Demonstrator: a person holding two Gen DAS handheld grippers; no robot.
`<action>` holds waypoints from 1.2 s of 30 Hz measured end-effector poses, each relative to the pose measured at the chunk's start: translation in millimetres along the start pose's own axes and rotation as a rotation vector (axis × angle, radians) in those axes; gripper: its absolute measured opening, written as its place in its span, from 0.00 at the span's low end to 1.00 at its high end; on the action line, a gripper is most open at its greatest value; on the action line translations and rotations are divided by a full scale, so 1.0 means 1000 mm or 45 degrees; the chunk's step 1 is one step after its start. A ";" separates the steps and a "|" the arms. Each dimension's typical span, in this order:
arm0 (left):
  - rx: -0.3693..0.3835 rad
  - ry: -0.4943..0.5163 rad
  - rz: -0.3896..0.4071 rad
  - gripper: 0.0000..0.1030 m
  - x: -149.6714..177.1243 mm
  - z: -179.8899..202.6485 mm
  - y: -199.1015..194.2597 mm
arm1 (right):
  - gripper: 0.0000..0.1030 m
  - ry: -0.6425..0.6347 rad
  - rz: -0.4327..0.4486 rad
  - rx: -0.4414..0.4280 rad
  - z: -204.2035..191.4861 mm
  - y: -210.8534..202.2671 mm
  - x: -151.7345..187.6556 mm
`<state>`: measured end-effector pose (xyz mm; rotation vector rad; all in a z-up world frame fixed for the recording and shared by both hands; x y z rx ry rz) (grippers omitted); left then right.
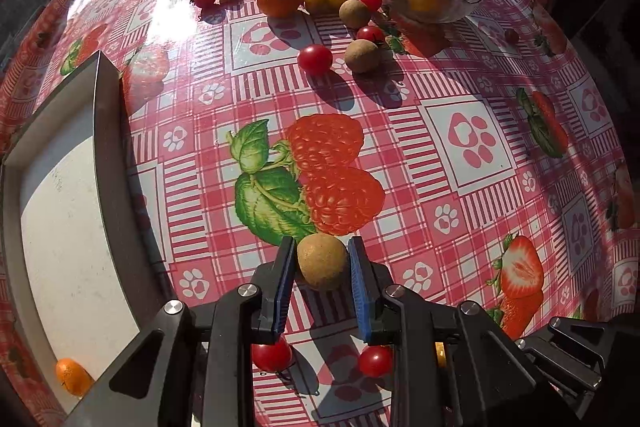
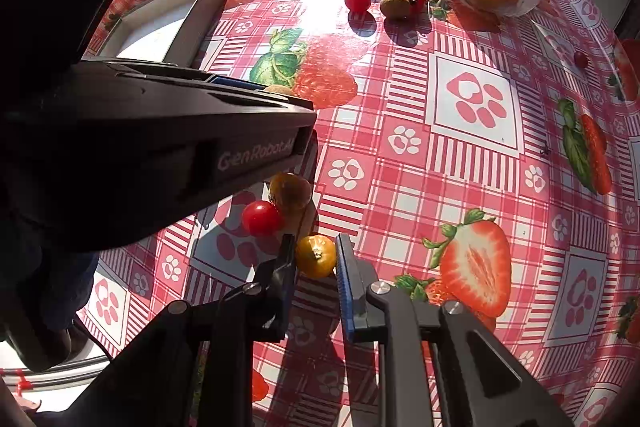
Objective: Organize fruits
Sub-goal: 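Grasp a yellow cherry tomato with the right tool while the left grasps a kiwi, then carry the yellow tomato and kiwi in both tools over the white tray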
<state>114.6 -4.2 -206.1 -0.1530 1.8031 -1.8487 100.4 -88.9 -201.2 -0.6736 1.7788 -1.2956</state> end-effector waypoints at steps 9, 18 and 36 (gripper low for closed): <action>0.003 0.006 0.056 0.27 0.007 -0.020 -0.036 | 0.20 0.200 -0.007 -0.069 0.034 -0.017 0.001; -0.029 -0.037 0.116 0.27 0.015 -0.033 -0.059 | 0.21 0.287 0.000 -0.100 0.042 -0.029 -0.002; -0.158 -0.283 0.180 0.27 0.048 -0.127 -0.093 | 0.21 0.073 0.014 -0.202 -0.039 -0.031 -0.051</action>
Point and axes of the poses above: each gripper's, at about its wrist camera, not at the fingertips, and y roughly the way its jaws point, z to its right, x to its underside, the point moved 5 cm from there along y, roughly the way its jaws point, and after that the axes turned 2 degrees about z, right-handed, at the moved point
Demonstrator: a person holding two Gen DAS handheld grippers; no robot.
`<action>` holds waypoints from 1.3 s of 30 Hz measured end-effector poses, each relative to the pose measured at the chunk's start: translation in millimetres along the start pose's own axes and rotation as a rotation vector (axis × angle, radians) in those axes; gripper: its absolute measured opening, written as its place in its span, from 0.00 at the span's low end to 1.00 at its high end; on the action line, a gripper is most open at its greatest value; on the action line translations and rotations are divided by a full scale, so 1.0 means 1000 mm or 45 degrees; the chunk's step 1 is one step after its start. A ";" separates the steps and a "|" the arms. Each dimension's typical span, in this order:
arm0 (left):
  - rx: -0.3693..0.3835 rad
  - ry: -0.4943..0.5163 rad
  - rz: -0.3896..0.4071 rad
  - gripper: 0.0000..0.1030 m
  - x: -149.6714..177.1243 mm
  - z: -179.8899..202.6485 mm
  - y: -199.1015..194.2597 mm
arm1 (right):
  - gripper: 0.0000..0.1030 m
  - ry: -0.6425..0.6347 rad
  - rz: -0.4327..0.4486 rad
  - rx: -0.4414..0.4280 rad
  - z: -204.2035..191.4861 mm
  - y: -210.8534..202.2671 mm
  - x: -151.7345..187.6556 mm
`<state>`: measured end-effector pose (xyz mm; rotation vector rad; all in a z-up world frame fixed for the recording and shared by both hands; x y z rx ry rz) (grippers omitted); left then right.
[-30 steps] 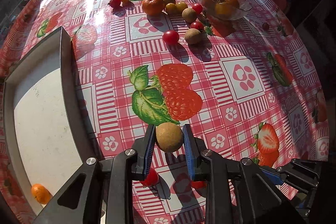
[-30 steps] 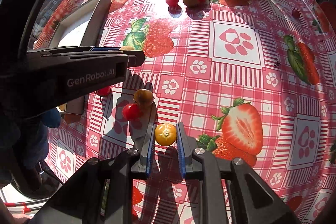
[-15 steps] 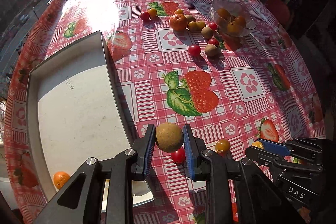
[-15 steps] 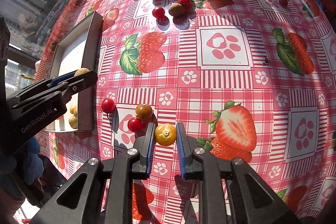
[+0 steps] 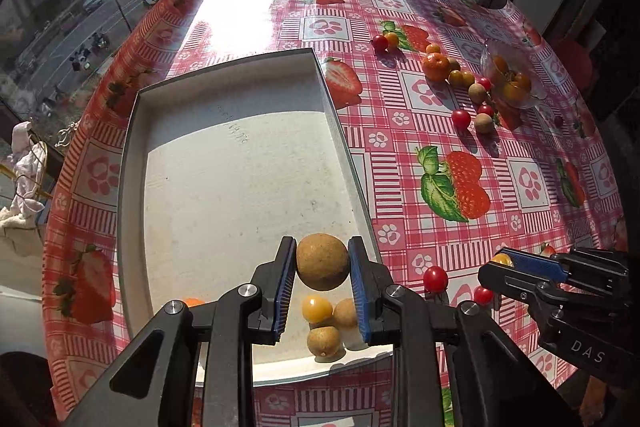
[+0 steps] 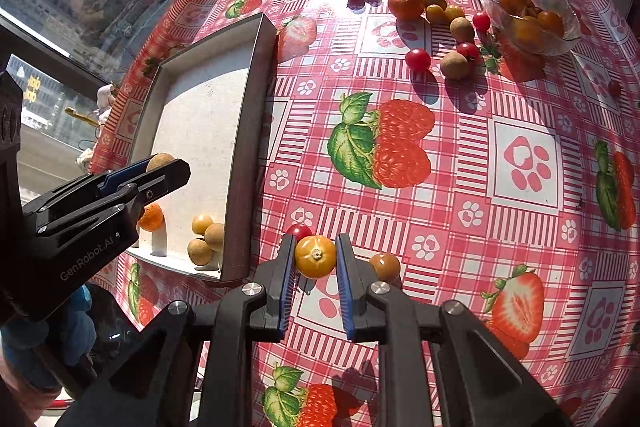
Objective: Organize fruits
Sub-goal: 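Carry the yellow tomato and kiwi in both tools over the white tray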
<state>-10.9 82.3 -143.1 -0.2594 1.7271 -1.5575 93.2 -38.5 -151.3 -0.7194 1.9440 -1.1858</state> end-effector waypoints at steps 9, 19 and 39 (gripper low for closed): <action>-0.072 -0.096 -0.012 0.27 0.012 -0.048 0.002 | 0.21 -0.107 -0.020 -0.053 -0.046 0.016 -0.018; -0.142 -0.174 -0.041 0.27 0.020 -0.090 0.021 | 0.21 -0.203 -0.061 -0.090 -0.091 0.047 -0.034; -0.189 -0.081 -0.106 0.27 0.022 -0.098 0.057 | 0.21 -0.316 -0.142 0.044 -0.113 0.109 -0.043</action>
Point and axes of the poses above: each gripper's, at about its wrist camera, not at the fingertips, and y roughly the way its jaws point, z to its right, x to its underside, the point moved 5 cm from there along y, roughly the way its jaws point, and after that the axes turned 2 degrees about z, right-handed, at the moved point
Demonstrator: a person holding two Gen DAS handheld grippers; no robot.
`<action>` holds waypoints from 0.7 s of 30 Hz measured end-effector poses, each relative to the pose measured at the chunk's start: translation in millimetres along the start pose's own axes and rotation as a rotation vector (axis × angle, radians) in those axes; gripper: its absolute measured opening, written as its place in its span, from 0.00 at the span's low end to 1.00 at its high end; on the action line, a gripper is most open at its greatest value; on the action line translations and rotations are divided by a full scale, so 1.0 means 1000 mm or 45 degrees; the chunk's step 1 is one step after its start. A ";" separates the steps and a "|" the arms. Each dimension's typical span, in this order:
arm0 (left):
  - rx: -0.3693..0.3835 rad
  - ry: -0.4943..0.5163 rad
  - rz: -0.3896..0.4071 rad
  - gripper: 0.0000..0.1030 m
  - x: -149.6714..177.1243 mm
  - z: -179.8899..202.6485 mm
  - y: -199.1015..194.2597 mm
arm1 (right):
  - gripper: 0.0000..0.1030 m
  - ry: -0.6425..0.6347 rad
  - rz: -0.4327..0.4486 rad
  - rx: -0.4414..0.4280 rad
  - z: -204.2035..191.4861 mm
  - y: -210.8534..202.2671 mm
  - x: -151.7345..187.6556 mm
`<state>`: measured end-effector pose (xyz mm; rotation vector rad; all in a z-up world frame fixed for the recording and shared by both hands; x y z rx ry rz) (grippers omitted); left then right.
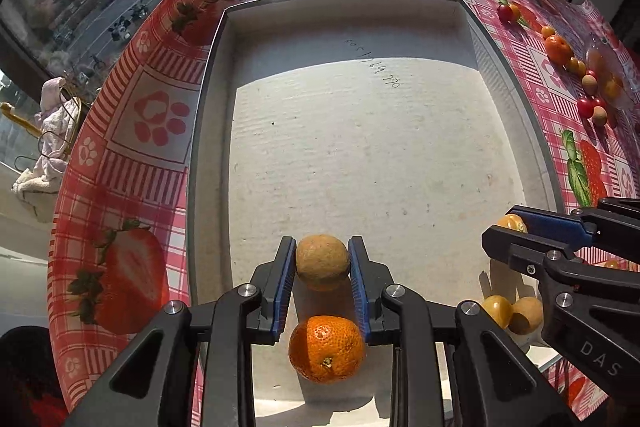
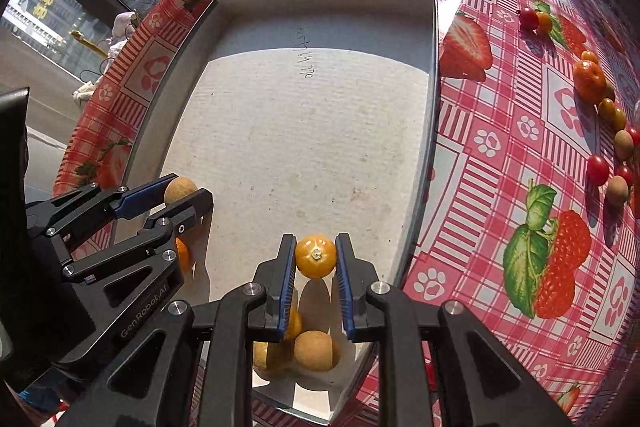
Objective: Organize fruits
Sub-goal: 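Carry the yellow tomato and kiwi in both tools over the white tray, then open both tools to release the tomato and kiwi into the tray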
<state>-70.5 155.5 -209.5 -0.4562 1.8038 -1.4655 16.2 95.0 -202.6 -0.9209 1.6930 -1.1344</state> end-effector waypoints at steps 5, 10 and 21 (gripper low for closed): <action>-0.018 0.004 0.002 0.37 -0.002 0.001 0.001 | 0.21 -0.007 -0.007 0.023 0.001 0.006 0.000; -0.051 0.029 0.027 0.63 -0.001 0.000 -0.001 | 0.24 -0.003 -0.008 0.010 -0.002 0.009 -0.002; -0.071 -0.019 0.026 0.64 -0.001 -0.013 -0.014 | 0.86 0.086 0.091 -0.136 0.000 -0.019 -0.008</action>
Point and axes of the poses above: each gripper's, at about its wrist camera, not at the fingertips, and y roughly the way its jaws point, z to its right, x to its underside, the point moved 5 cm from there along y, roughly the way its jaws point, and after that the axes turned 2 degrees about z, right-handed, at the moved point
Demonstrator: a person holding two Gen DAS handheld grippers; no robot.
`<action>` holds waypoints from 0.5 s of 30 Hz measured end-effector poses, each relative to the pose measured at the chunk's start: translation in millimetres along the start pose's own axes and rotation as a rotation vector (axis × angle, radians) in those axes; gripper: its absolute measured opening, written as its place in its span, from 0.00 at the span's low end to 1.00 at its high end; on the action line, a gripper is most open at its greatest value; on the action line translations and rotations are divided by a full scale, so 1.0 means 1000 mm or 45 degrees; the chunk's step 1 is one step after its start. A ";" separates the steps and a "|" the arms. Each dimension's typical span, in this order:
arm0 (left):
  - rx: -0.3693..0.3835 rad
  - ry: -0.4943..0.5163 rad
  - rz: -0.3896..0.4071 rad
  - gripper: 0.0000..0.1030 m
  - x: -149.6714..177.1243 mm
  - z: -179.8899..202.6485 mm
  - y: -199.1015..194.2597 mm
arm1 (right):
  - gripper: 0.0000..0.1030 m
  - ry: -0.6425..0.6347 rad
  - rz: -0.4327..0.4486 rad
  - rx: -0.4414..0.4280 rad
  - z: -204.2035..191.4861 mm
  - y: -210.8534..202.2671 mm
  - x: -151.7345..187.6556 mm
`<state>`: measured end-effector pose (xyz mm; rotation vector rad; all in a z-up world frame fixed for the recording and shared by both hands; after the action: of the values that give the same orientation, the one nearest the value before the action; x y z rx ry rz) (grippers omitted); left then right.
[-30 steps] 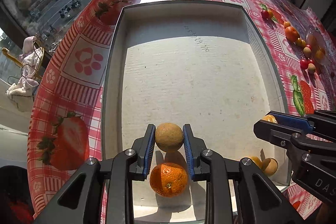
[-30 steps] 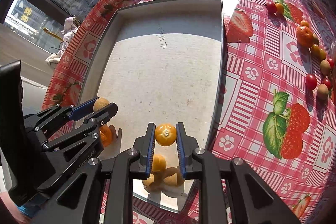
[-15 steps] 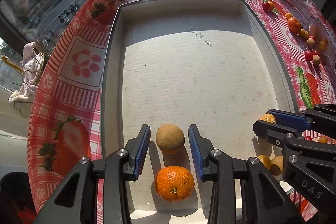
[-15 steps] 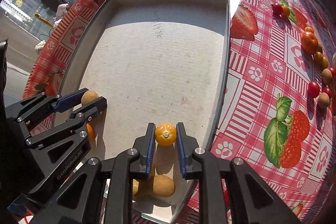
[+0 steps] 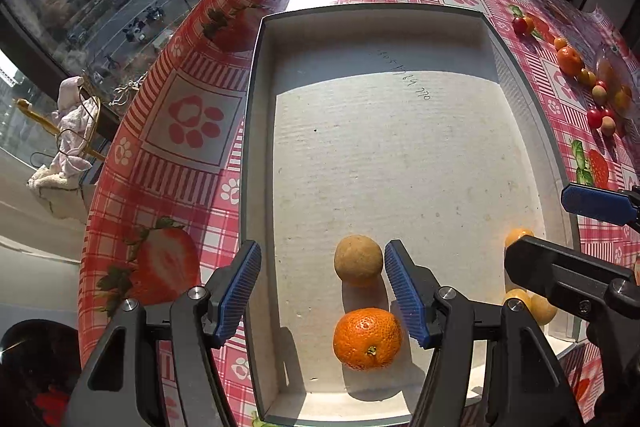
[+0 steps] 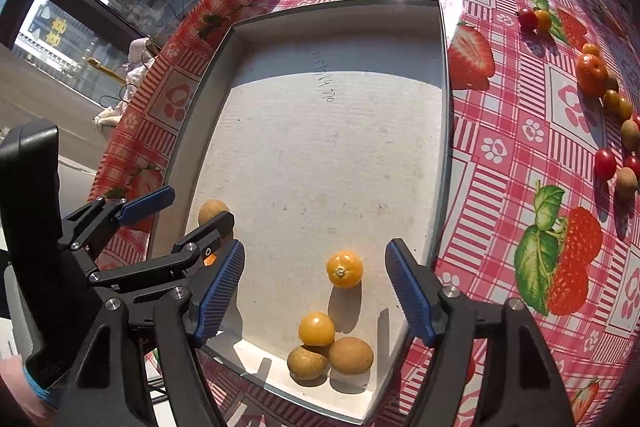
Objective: Organize fruits
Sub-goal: 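Open both tools to release the tomato and kiwi into the tray, then return both tools to the table and grasp an orange cherry tomato with the right tool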
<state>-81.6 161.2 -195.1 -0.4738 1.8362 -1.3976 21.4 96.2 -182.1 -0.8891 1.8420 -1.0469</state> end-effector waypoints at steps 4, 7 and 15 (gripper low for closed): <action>0.010 0.048 0.020 0.64 -0.001 0.013 -0.010 | 0.86 0.018 0.048 -0.012 0.002 -0.019 -0.001; 0.032 0.072 0.039 0.64 -0.002 0.026 -0.019 | 0.86 0.047 0.067 0.011 0.011 -0.033 0.005; 0.125 0.181 0.078 0.64 -0.002 0.077 -0.041 | 0.86 0.226 0.034 0.179 0.074 -0.057 0.046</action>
<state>-28.5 98.8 -164.7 -0.2725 1.8672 -1.5046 78.3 10.4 -168.5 -0.7056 1.8921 -1.2557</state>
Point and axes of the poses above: each gripper's, at about its wrist camera, not at the fingertips, and y roughly the way its jaws point, z to its right, x to its underside, the point moved 5 cm from there along y, roughly the way its jaws point, and after that the axes turned 2 degrees about z, right-handed, at the moved point
